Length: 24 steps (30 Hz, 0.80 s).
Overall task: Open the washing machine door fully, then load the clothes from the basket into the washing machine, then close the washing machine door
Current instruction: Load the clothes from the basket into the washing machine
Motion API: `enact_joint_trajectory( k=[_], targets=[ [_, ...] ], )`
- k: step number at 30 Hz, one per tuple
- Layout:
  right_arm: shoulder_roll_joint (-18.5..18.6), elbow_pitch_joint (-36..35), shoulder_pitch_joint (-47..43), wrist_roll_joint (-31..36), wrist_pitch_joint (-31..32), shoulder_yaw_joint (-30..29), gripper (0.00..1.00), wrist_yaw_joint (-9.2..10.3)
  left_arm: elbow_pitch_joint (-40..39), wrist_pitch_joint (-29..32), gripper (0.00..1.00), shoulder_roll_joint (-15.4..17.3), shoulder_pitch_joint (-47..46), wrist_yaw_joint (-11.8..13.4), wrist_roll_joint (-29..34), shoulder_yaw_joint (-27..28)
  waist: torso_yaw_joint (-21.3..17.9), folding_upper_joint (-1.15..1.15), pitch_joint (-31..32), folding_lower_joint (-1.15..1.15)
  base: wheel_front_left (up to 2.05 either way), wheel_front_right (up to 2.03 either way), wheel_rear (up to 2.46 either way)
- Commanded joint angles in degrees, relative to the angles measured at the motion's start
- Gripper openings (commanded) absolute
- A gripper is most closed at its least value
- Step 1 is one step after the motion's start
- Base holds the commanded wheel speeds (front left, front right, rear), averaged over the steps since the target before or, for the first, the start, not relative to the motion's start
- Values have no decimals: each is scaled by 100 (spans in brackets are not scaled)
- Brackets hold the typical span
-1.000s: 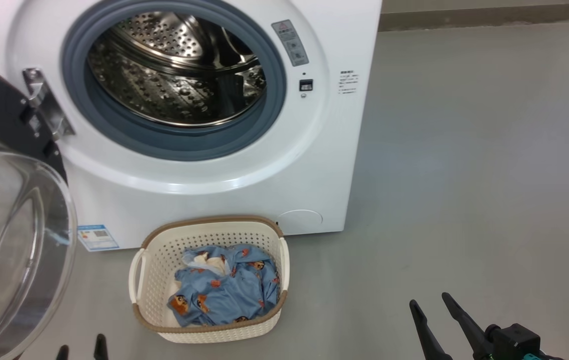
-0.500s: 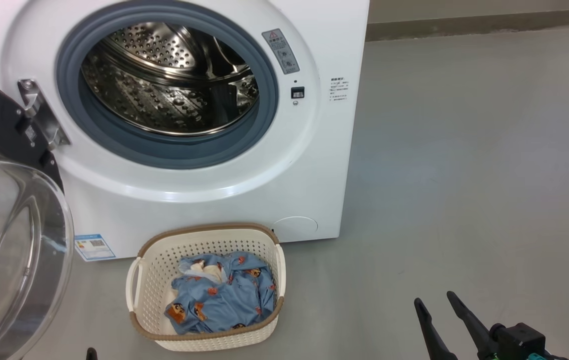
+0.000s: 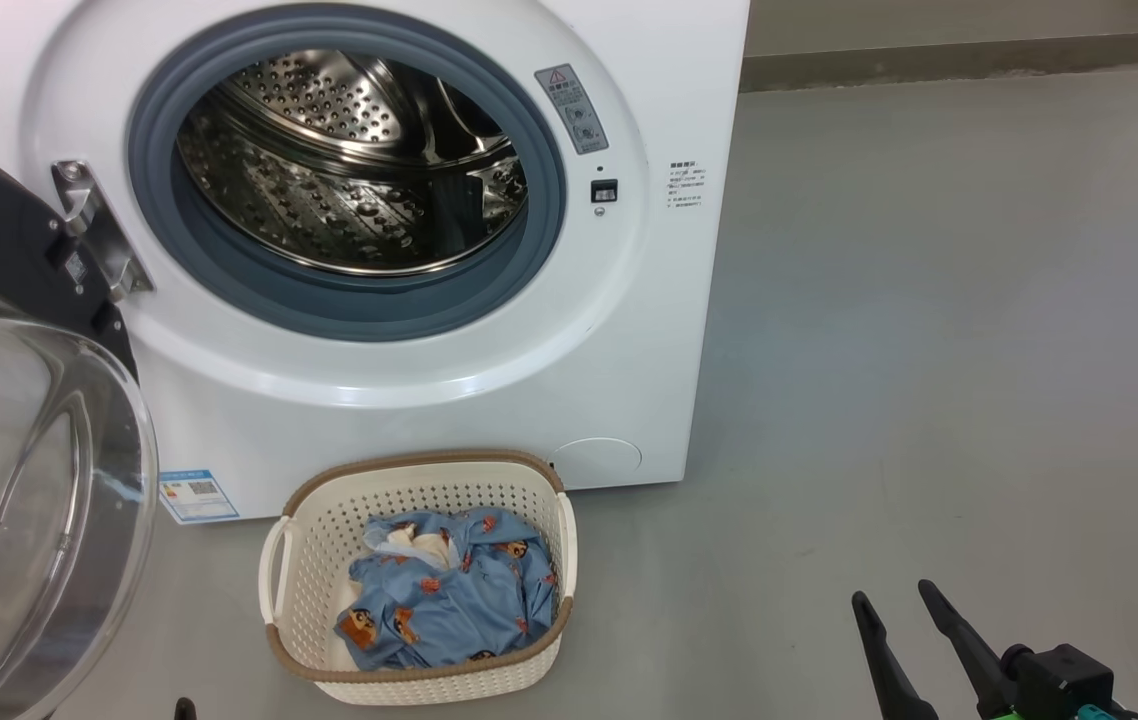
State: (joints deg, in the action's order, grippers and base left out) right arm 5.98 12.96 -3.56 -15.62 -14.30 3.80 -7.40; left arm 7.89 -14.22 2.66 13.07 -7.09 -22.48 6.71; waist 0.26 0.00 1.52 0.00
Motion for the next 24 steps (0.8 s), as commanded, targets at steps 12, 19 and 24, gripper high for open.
enact_joint_trajectory(
  k=[12,19,24],
  targets=[
    [50,-112,71,154,-70,56,100,-9,-206,-77,100,22,-64,-26,108,178,33,0,-16,0,0,0,0],
    [46,-103,80,135,-70,84,100,-9,-209,-77,100,22,-60,-30,136,199,53,0,-41,0,0,0,0],
    [47,-106,86,125,-70,93,100,-9,-156,-77,100,22,-73,-31,156,251,63,0,-60,0,0,0,0]
  ],
)
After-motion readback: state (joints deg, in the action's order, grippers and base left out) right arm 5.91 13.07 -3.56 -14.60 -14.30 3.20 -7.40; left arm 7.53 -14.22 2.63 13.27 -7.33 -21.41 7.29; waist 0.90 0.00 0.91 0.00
